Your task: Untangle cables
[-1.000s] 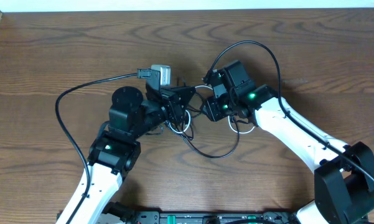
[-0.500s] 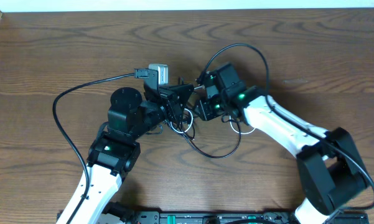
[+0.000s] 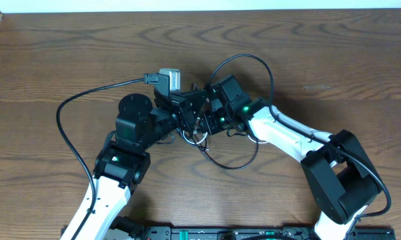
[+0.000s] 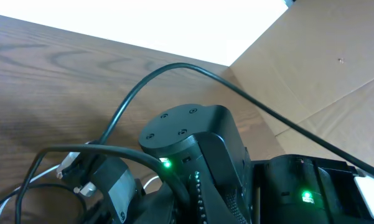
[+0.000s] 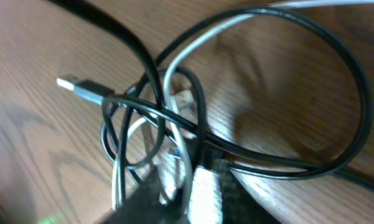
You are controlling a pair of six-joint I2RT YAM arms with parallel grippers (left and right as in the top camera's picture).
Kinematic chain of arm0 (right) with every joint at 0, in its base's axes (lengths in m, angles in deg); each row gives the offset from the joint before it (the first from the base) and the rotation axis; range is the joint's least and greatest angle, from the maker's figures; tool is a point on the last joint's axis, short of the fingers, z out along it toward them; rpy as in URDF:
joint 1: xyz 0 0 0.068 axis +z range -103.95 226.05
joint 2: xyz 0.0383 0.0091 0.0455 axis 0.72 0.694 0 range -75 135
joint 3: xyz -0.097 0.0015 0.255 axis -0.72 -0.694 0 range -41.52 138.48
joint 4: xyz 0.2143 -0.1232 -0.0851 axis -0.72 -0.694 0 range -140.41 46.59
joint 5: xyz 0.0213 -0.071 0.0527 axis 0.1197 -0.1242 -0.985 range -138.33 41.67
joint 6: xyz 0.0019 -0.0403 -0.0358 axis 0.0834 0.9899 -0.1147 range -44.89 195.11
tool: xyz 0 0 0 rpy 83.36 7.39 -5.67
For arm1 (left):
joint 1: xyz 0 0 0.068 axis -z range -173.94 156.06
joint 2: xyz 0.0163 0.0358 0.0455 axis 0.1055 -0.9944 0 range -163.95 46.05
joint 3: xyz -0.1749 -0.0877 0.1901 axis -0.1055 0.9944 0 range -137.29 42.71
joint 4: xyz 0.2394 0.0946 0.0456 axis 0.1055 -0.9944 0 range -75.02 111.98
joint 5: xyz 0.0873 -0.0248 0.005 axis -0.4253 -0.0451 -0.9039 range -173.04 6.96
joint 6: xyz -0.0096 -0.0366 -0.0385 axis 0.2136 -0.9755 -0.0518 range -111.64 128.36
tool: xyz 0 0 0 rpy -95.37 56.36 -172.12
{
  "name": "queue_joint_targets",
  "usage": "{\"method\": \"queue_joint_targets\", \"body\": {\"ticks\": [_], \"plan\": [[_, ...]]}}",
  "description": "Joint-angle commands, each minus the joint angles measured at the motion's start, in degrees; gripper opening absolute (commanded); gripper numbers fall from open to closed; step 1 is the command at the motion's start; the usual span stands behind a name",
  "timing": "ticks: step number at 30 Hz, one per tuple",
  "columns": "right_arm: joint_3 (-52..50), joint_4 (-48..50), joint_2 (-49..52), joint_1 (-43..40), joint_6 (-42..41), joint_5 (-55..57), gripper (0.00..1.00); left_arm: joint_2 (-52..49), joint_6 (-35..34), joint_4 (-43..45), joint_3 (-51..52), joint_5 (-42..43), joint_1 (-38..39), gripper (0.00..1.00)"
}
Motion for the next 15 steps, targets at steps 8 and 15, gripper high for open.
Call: {"method": "queue_joint_targets", "body": {"ticks": [8, 15], "plan": [[0.4, -3.2, 0.6, -2.1, -1.0, 6.4, 0.01, 0.7, 0.4, -0.5, -0.1, -1.7, 0.1, 0.08], [0.4, -10.9, 0.6, -6.3, -2.3, 16.1, 0.01, 0.8, 3.2, -3.8, -0.1, -4.0, -0.3, 0.08]]}}
